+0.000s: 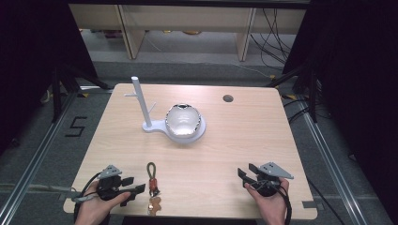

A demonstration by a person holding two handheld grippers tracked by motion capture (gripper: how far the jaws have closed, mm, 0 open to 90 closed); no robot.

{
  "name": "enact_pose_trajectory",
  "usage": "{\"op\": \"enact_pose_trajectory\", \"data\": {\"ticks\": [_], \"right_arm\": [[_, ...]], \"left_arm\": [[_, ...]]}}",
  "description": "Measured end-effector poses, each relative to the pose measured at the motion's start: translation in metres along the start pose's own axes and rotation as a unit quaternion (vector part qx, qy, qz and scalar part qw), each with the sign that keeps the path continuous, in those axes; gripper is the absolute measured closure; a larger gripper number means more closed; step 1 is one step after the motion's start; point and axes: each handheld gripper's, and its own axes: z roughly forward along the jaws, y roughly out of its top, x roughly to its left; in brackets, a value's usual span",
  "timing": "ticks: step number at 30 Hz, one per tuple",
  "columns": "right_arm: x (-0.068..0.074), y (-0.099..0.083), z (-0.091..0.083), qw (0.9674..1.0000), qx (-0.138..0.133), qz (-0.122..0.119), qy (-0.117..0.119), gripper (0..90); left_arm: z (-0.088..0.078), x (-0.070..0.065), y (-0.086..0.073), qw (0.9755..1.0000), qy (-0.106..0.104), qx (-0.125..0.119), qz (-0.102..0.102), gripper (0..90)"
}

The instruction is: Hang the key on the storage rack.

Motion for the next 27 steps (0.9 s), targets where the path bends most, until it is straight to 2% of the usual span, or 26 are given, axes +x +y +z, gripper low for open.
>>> {"op": "enact_pose_trajectory", "data": {"ticks": [1,2,3,4,7,8,9,10,11,12,14,15,17,18,19,20,21,22,23,24,25,27], "right_arm": [[0.000,0.000,0.000,1.0000,0.000,0.000,0.000,49.0],[0.000,0.000,-0.001,0.9999,0.010,0.010,-0.007,49.0],[0.000,-0.002,-0.001,0.9996,0.010,0.028,-0.003,49.1],[-0.004,-0.002,-0.001,0.9998,0.011,0.015,-0.001,49.1],[-0.005,-0.003,0.000,0.9999,0.007,0.010,-0.002,49.2],[-0.005,-0.003,0.001,0.9998,0.013,0.007,-0.013,49.2],[-0.005,-0.001,-0.002,0.9997,0.018,0.009,-0.014,49.3],[-0.003,-0.001,-0.002,0.9994,0.020,0.022,-0.018,49.3],[-0.003,-0.001,-0.002,0.9994,0.020,0.022,-0.018,49.3],[-0.002,-0.001,-0.002,0.9993,0.020,0.029,-0.012,49.5],[-0.005,-0.003,0.000,0.9997,0.018,0.017,0.000,49.5],[-0.003,-0.002,0.000,0.9995,0.025,0.019,-0.002,49.5],[-0.003,-0.001,-0.001,0.9994,0.030,0.019,-0.001,49.5],[-0.003,-0.001,0.000,0.9995,0.027,0.015,-0.005,49.5],[-0.003,-0.001,0.000,0.9994,0.029,0.017,0.005,49.5],[-0.002,-0.001,0.001,0.9994,0.028,0.020,0.003,49.5],[-0.002,-0.001,0.001,0.9994,0.028,0.020,0.003,49.5],[0.001,-0.001,0.000,0.9985,0.044,0.034,0.000,49.4],[0.001,-0.001,0.000,0.9985,0.044,0.034,0.000,49.4],[-0.003,-0.001,0.002,0.9990,0.040,0.018,-0.001,49.4],[-0.003,-0.002,0.002,0.9989,0.044,0.019,-0.004,49.4],[-0.003,-0.001,0.002,0.9988,0.045,0.018,-0.001,49.4]], "left_arm": [[0.000,0.000,0.000,1.0000,0.000,0.000,0.000,37.1],[0.001,-0.004,0.005,1.0000,0.002,0.007,0.000,37.1],[0.002,-0.007,0.009,0.9999,0.004,0.011,-0.002,37.9],[0.005,-0.009,0.014,0.9994,0.003,0.033,0.002,38.0],[0.009,-0.011,0.016,0.9989,0.001,0.048,0.002,38.8],[0.011,-0.013,0.017,0.9985,0.007,0.054,0.000,40.1],[0.011,-0.014,0.019,0.9980,0.012,0.062,-0.002,40.1],[0.011,-0.017,0.021,0.9966,0.014,0.081,-0.004,40.4],[0.011,-0.017,0.021,0.9966,0.014,0.081,-0.004,40.2],[0.011,-0.018,0.022,0.9956,0.018,0.092,0.001,40.2],[0.012,-0.023,0.023,0.9952,0.028,0.094,0.005,40.1],[0.010,-0.025,0.027,0.9942,0.035,0.101,0.014,40.0],[0.011,-0.026,0.029,0.9946,0.038,0.096,0.008,39.7],[0.010,-0.026,0.032,0.9933,0.045,0.106,0.015,39.2],[0.010,-0.028,0.035,0.9932,0.051,0.104,0.013,39.0],[0.011,-0.030,0.041,0.9917,0.057,0.114,0.017,39.0],[0.011,-0.030,0.041,0.9917,0.057,0.114,0.017,38.9],[0.011,-0.031,0.044,0.9906,0.058,0.123,0.016,38.7],[0.012,-0.032,0.047,0.9891,0.058,0.135,0.016,38.7],[0.014,-0.033,0.051,0.9882,0.063,0.139,0.014,38.6],[0.016,-0.034,0.053,0.9876,0.063,0.144,0.011,38.7],[0.020,-0.036,0.058,0.9844,0.073,0.160,0.009,38.5]]}}
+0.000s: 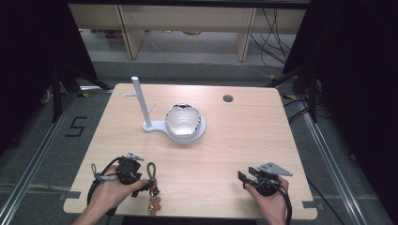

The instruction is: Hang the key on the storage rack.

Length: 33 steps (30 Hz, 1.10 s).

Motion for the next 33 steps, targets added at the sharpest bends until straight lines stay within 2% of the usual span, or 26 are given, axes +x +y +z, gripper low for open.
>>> {"op": "enact_pose_trajectory", "data": {"ticks": [1,2,3,4,5,11,13,14,15,16,19,20,25,26,28,33], "right_arm": [[0.000,0.000,0.000,1.0000,0.001,0.000,0.001,49.4],[0.000,0.000,0.000,1.0000,0.001,0.000,0.001,49.4],[0.000,0.000,0.000,1.0000,-0.002,0.002,0.004,49.4],[0.000,0.000,0.000,1.0000,-0.007,0.001,0.004,49.4],[0.000,0.001,-0.001,1.0000,-0.003,0.000,0.003,49.4],[0.001,0.000,-0.001,0.9999,0.002,0.004,0.011,49.3],[0.000,0.000,0.000,1.0000,0.002,-0.006,0.002,49.3],[-0.001,0.000,0.000,1.0000,0.003,-0.006,0.002,49.3],[0.000,0.000,0.000,1.0000,0.003,0.000,0.005,49.3],[0.000,0.000,0.000,1.0000,0.002,0.000,0.003,49.3],[0.000,0.001,0.000,1.0000,0.003,0.001,0.006,49.2],[0.000,0.001,0.000,1.0000,0.003,0.000,0.005,49.2],[0.000,0.001,-0.001,0.9999,0.004,0.002,0.010,49.0],[0.000,0.001,-0.001,0.9999,0.003,0.001,0.010,49.0],[0.000,0.001,-0.001,1.0000,0.005,0.000,0.008,49.0],[0.000,0.000,-0.001,1.0000,0.007,-0.002,0.006,48.8]], "left_arm": [[0.004,-0.003,0.006,0.9998,0.001,0.016,-0.008,38.1],[0.004,-0.003,0.006,0.9998,0.001,0.016,-0.008,38.1],[0.006,-0.003,0.009,0.9996,0.003,0.027,-0.001,38.1],[0.008,-0.006,0.010,0.9995,0.005,0.027,-0.015,38.0],[0.009,-0.007,0.011,0.9995,0.009,0.028,-0.011,38.1],[0.020,-0.012,0.016,0.9979,0.018,0.058,-0.021,38.1],[0.023,-0.012,0.017,0.9976,0.023,0.060,-0.025,38.3],[0.024,-0.010,0.018,0.9975,0.024,0.066,-0.014,38.5],[0.026,-0.011,0.018,0.9970,0.027,0.069,-0.025,38.5],[0.026,-0.010,0.019,0.9964,0.032,0.077,-0.017,38.4],[0.030,-0.012,0.018,0.9942,0.035,0.099,-0.023,38.3],[0.030,-0.012,0.019,0.9945,0.036,0.097,-0.016,38.7],[0.032,-0.013,0.023,0.9940,0.035,0.102,-0.017,39.0],[0.033,-0.014,0.024,0.9937,0.036,0.103,-0.028,39.2],[0.034,-0.012,0.025,0.9931,0.039,0.109,-0.020,39.6],[0.039,-0.011,0.026,0.9927,0.042,0.110,-0.025,39.7]]}}
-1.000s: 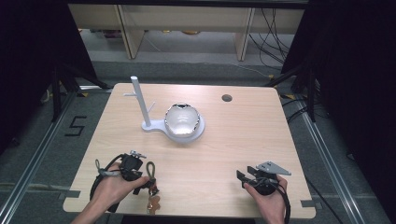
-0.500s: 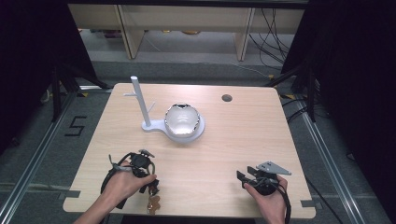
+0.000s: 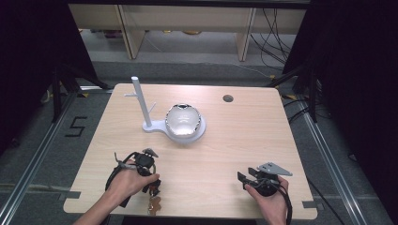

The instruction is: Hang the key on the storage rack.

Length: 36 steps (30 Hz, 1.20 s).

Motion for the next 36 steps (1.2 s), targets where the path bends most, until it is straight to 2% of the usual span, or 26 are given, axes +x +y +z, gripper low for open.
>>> {"op": "enact_pose_trajectory", "data": {"ticks": [1,3,4,8,9,10,12,13,14,16,17,18,19,21,28,29,31,32,34,36], "right_arm": [[0.0003,-0.0004,0.0013,1.0000,-0.005,0.002,0.005,48.7],[0.0007,-0.0003,0.0007,1.0000,0.000,0.000,0.002,48.7],[0.0046,-0.0010,0.0005,0.9997,0.004,0.025,0.004,48.6],[0.0043,-0.0013,0.0023,0.9997,-0.002,0.021,0.010,48.5],[0.0043,-0.0014,0.0023,0.9997,-0.001,0.022,0.010,48.4],[0.0008,-0.0012,0.0029,0.9999,-0.003,0.004,0.011,48.4],[0.0002,-0.0013,0.0028,0.9999,-0.004,0.002,0.009,48.4],[0.0002,-0.0013,0.0028,0.9999,-0.004,0.002,0.009,48.4],[0.0000,-0.0012,0.0027,0.9999,-0.005,0.001,0.009,48.4],[-0.0005,-0.0014,0.0032,1.0000,-0.006,-0.002,0.007,48.4],[-0.0005,-0.0013,0.0028,0.9999,-0.005,0.000,0.009,48.4],[-0.0003,-0.0013,0.0027,1.0000,-0.004,0.000,0.009,48.4],[-0.0003,-0.0013,0.0027,1.0000,-0.004,0.000,0.009,48.4],[-0.0004,-0.0014,0.0027,1.0000,-0.003,0.000,0.009,48.4],[-0.0008,-0.0017,0.0029,1.0000,-0.003,0.000,0.010,48.4],[-0.0006,-0.0015,0.0013,1.0000,0.007,-0.003,0.001,48.4],[-0.0003,-0.0017,0.0015,1.0000,0.006,-0.002,-0.001,48.4],[0.0026,-0.0021,0.0011,0.9998,0.010,0.016,0.000,48.4],[0.0027,-0.0021,0.0010,0.9998,0.010,0.016,0.000,48.4],[0.0027,-0.0019,0.0005,0.9998,0.010,0.017,0.001,48.3]], "left_arm": [[0.0014,0.0002,-0.0002,1.0000,0.001,-0.003,0.002,39.8],[0.0008,-0.0009,0.0006,0.9999,-0.002,0.009,-0.006,39.9],[0.0008,-0.0009,0.0010,0.9999,-0.003,0.010,-0.007,40.2],[0.0045,-0.0008,0.0003,1.0000,0.003,-0.001,-0.004,41.8],[0.0046,0.0006,0.0009,0.9999,0.007,0.000,0.010,42.5],[0.0050,0.0001,0.0008,0.9999,0.007,0.002,0.009,43.2],[0.0064,-0.0011,0.0007,0.9999,0.007,0.002,0.009,45.4],[0.0065,0.0008,0.0013,0.9996,0.010,0.004,0.026,45.4],[0.0071,0.0019,0.0016,0.9994,0.007,0.007,0.035,46.1],[0.0075,0.0020,0.0014,0.9992,0.007,0.009,0.038,47.7],[0.0069,0.0035,0.0015,0.9986,0.008,0.018,0.049,48.3],[0.0072,0.0036,0.0013,0.9985,0.009,0.020,0.049,49.6],[0.0086,0.0027,0.0008,0.9990,0.009,0.014,0.041,49.6],[0.0088,0.0043,0.0007,0.9982,0.010,0.024,0.054,51.4],[0.0084,0.0031,-0.0009,0.9979,0.014,0.027,0.057,57.2],[0.0081,0.0016,-0.0017,0.9981,0.022,0.027,0.050,59.3],[0.0083,0.0011,-0.0023,0.9978,0.024,0.024,0.056,60.6],[0.0078,0.0014,-0.0027,0.9974,0.024,0.026,0.062,61.5],[0.0090,0.0011,-0.0039,0.9975,0.024,0.017,0.065,61.8],[0.0077,0.0013,-0.0037,0.9971,0.022,0.024,0.069,62.9]]}}
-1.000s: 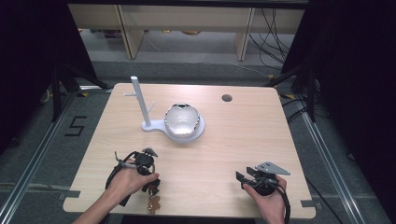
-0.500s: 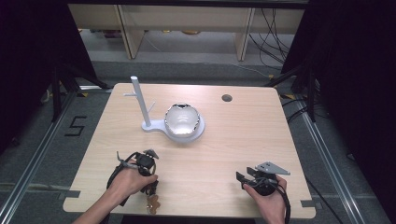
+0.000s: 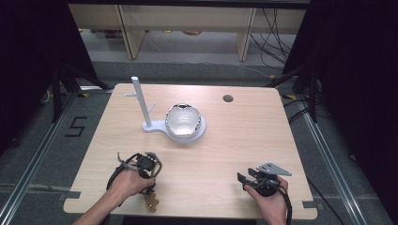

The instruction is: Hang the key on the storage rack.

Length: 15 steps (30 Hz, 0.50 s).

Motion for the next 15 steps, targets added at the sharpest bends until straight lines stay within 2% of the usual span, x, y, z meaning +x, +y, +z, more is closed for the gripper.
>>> {"op": "enact_pose_trajectory", "data": {"ticks": [1,2,3,4,5,6,7,9,10,11,12,13,15], "right_arm": [[0.0000,0.0000,0.0000,1.0000,0.000,0.000,0.000,48.3],[0.0001,0.0000,0.0000,1.0000,0.000,0.001,0.000,48.3],[0.0002,-0.0004,0.0017,0.9999,-0.007,0.003,0.007,48.3],[0.0002,-0.0005,0.0016,0.9999,-0.008,0.003,0.006,48.3],[0.0002,-0.0005,0.0016,0.9999,-0.008,0.003,0.006,48.3],[0.0002,-0.0006,0.0017,0.9999,-0.008,0.003,0.008,48.2],[0.0002,-0.0005,0.0015,0.9999,-0.009,0.003,0.008,48.2],[-0.0002,-0.0004,0.0015,0.9999,-0.010,0.002,0.006,48.2],[-0.0035,-0.0002,0.0017,0.9998,-0.011,-0.017,0.005,48.1],[-0.0035,-0.0002,0.0017,0.9998,-0.011,-0.017,0.005,48.1],[-0.0046,-0.0005,0.0019,0.9998,-0.011,-0.016,0.009,48.1],[-0.0046,-0.0008,0.0019,0.9998,-0.011,-0.017,0.006,48.0],[-0.0046,-0.0010,0.0019,0.9998,-0.011,-0.016,0.006,48.0]], "left_arm": [[0.0001,-0.0003,-0.0003,1.0000,-0.002,0.000,-0.001,62.9],[0.0000,0.0007,-0.0001,1.0000,0.000,-0.001,0.007,63.3],[0.0003,-0.0001,-0.0004,1.0000,-0.004,-0.001,0.000,63.6],[0.0003,0.0001,-0.0005,1.0000,-0.004,-0.001,0.002,64.0],[0.0000,0.0011,-0.0002,0.9999,-0.001,-0.001,0.010,64.0],[0.0003,0.0002,-0.0008,1.0000,-0.005,-0.002,0.003,64.2],[-0.0001,0.0014,-0.0005,0.9999,-0.001,-0.001,0.015,64.4],[-0.0002,0.0018,-0.0007,0.9998,-0.002,-0.001,0.020,64.9],[-0.0004,0.0018,-0.0007,0.9997,-0.003,-0.001,0.024,65.2],[-0.0004,0.0018,-0.0007,0.9997,-0.003,-0.001,0.024,65.4],[-0.0002,0.0002,-0.0014,0.9999,-0.005,-0.001,0.015,65.4],[-0.0029,0.0019,0.0004,0.9994,-0.003,0.013,0.032,65.6],[-0.0027,0.0022,-0.0003,0.9994,-0.005,0.009,0.032,65.6]]}}
